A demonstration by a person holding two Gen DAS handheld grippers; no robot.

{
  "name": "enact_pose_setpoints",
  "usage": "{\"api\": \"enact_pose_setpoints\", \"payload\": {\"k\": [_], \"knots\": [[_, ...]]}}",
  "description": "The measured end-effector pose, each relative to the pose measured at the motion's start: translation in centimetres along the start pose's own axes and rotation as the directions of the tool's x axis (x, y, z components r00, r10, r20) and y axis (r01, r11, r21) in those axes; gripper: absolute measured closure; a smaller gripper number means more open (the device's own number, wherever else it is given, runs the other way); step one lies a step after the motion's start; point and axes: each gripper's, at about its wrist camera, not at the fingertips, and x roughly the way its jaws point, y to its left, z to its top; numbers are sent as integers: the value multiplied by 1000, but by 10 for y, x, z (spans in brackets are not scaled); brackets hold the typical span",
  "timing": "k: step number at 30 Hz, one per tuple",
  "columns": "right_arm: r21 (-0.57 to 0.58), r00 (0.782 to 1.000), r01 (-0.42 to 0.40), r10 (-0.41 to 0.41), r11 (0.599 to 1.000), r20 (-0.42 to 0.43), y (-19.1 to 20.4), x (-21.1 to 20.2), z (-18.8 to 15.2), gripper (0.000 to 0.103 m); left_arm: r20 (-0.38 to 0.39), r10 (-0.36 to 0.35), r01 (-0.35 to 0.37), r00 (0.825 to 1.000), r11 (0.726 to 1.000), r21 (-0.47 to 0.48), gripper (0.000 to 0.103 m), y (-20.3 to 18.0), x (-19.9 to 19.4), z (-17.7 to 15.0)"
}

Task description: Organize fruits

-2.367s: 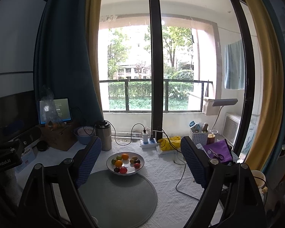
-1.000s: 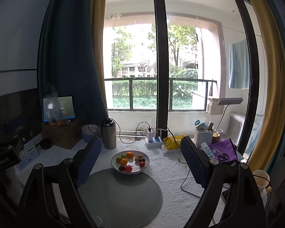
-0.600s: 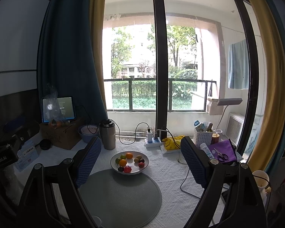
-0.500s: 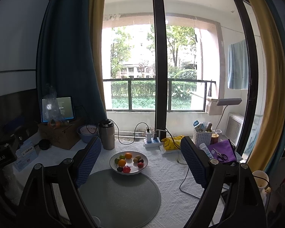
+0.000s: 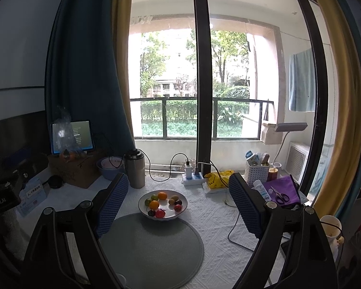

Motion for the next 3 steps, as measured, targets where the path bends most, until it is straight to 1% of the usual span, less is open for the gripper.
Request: {"api": "enact_pose_setpoints", "payload": {"k": [3], "knots": [[-1, 1000, 2, -2, 1000, -8, -1, 4, -2, 15, -6, -3, 3, 1000, 1000, -1, 6, 0, 0, 0]]}}
